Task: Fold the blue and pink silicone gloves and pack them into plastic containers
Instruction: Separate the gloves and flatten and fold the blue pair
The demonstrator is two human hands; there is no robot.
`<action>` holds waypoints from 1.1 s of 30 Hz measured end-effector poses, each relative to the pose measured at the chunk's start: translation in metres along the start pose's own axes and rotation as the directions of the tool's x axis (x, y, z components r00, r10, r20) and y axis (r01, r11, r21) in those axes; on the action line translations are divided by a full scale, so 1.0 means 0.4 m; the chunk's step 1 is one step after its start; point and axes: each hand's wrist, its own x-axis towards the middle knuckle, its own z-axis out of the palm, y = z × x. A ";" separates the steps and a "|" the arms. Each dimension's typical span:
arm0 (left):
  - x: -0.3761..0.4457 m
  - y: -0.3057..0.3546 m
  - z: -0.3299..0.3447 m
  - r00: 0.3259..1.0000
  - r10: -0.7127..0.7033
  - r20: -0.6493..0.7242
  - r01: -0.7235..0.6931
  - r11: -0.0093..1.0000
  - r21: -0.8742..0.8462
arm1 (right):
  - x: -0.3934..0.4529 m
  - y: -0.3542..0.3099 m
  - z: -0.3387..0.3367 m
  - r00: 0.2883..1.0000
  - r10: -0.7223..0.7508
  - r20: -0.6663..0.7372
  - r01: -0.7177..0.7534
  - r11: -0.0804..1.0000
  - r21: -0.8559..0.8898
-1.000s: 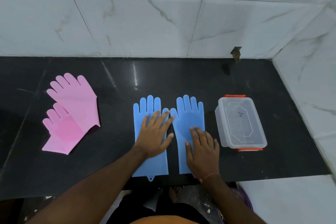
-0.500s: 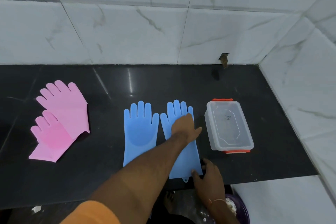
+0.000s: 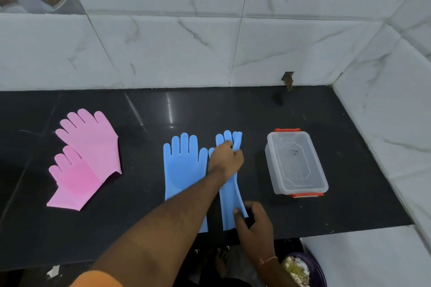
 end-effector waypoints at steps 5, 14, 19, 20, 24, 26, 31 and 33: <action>0.007 -0.106 -0.181 0.978 -0.057 -0.202 0.052 0.998 -0.033 | -0.011 -0.065 0.074 0.967 -0.252 0.044 0.252 0.968 0.008; -0.022 -0.351 -0.365 0.963 -0.242 -0.117 0.228 0.966 -0.120 | -0.020 -0.108 0.195 0.769 -0.470 0.433 0.572 0.808 -0.139; -0.017 -0.367 -0.365 0.962 -0.255 -0.097 0.246 0.965 -0.088 | -0.017 -0.121 0.212 0.739 -0.440 0.510 0.591 0.787 -0.176; -0.016 -0.366 -0.367 0.963 -0.249 -0.098 0.244 0.968 -0.067 | -0.015 -0.123 0.213 0.737 -0.431 0.521 0.589 0.788 -0.181; -0.010 -0.368 -0.375 0.965 -0.252 -0.069 0.249 0.967 -0.050 | -0.010 -0.138 0.216 0.728 -0.396 0.560 0.589 0.779 -0.214; -0.006 -0.372 -0.377 0.965 -0.257 -0.050 0.255 0.966 -0.051 | -0.009 -0.143 0.217 0.718 -0.386 0.579 0.604 0.760 -0.242; -0.007 -0.381 -0.396 0.976 -0.218 -0.005 0.218 0.975 0.045 | 0.014 -0.145 0.196 0.673 -0.306 0.673 0.610 0.745 -0.271; -0.017 -0.401 -0.412 0.985 -0.174 -0.016 0.174 0.974 0.146 | 0.034 -0.147 0.180 0.742 -0.259 0.619 0.515 0.811 -0.277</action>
